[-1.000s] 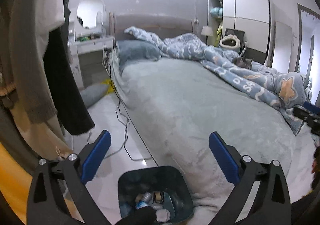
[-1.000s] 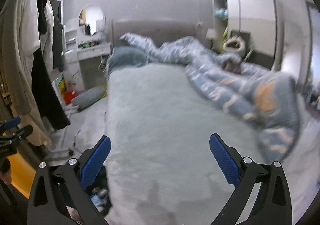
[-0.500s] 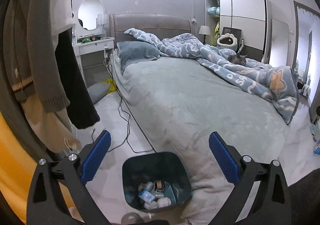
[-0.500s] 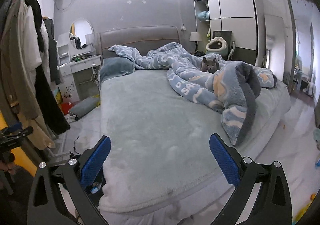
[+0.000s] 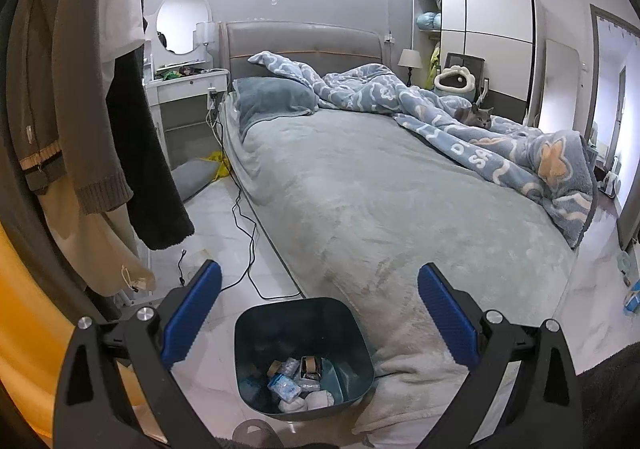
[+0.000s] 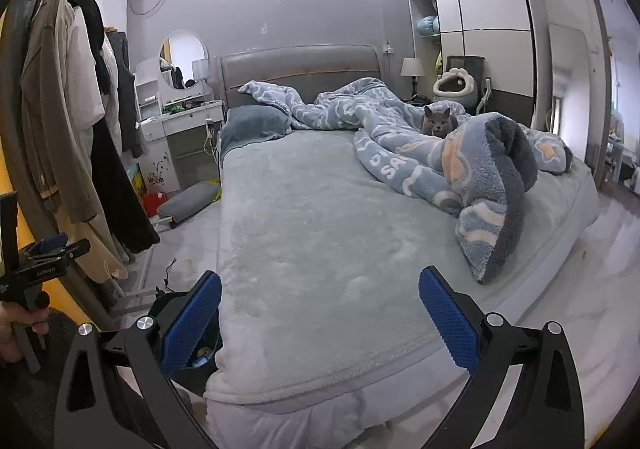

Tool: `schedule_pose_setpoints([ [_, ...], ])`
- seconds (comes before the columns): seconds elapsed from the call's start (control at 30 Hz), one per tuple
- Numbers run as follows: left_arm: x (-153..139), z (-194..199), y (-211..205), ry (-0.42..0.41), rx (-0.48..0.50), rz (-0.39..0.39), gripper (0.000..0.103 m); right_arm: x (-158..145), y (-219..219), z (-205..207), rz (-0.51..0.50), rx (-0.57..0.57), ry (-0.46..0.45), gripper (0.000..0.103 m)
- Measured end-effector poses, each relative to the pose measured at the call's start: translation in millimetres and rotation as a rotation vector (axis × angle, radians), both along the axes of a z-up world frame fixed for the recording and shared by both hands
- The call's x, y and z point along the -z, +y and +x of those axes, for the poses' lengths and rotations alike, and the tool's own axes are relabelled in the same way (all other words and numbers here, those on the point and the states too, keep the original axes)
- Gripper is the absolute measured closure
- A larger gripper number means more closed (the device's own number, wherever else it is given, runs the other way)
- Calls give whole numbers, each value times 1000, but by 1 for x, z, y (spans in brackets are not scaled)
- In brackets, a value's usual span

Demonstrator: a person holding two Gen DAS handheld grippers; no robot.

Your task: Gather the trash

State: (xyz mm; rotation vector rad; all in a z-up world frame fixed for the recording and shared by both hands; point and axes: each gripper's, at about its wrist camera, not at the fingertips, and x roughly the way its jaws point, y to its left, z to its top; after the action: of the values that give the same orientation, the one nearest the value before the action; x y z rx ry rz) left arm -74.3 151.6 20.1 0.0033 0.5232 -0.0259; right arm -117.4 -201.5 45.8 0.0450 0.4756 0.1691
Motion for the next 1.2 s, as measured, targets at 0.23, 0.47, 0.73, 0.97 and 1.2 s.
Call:
schedule_pose_setpoints([
  [0.23, 1, 1, -5, 7, 9, -3, 3, 1, 2, -3, -21, 1, -2, 3],
  [0.47, 1, 2, -7, 7, 10, 1, 3, 1, 2, -3, -22, -3, 0, 3],
  [0.73, 1, 2, -8, 8, 9, 0, 3, 2, -1, -5, 4, 4, 1, 3],
  [0.97, 2, 2, -10, 8, 14, 3, 3, 1, 0, -6, 6, 5, 1, 3],
  [1.2, 2, 2, -10, 8, 14, 3, 3, 1, 0, -6, 3, 5, 1, 3],
])
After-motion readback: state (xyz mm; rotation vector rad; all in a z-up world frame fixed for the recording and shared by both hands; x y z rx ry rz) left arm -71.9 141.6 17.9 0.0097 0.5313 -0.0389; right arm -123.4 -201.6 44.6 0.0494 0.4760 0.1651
